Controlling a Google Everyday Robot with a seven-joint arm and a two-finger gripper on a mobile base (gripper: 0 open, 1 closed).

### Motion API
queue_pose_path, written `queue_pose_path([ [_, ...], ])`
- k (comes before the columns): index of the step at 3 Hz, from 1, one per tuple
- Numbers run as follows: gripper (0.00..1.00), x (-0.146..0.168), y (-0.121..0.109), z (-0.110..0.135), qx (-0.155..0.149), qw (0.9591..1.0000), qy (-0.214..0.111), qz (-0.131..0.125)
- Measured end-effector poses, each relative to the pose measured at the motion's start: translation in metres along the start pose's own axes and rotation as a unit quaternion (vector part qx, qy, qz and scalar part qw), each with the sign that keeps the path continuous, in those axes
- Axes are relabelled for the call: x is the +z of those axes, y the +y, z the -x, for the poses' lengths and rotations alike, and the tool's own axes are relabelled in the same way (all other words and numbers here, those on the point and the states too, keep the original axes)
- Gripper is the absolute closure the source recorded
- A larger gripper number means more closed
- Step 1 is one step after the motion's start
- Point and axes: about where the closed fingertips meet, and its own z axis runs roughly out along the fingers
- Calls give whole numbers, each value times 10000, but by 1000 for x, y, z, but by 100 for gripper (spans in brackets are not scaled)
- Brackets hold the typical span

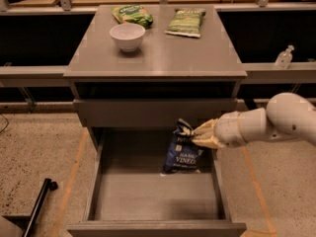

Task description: Pick blue chip bag from middle drawer and place on counter

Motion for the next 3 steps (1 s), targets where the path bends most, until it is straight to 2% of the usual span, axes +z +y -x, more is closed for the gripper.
queue_pose_path([
  [1,100,-43,-34,46,-552,9983,-65,-187],
  [2,100,-89,-84,95,-982,9936,86,-554],
  [3,100,-105,-102,111,-1089,9910,12,-773],
])
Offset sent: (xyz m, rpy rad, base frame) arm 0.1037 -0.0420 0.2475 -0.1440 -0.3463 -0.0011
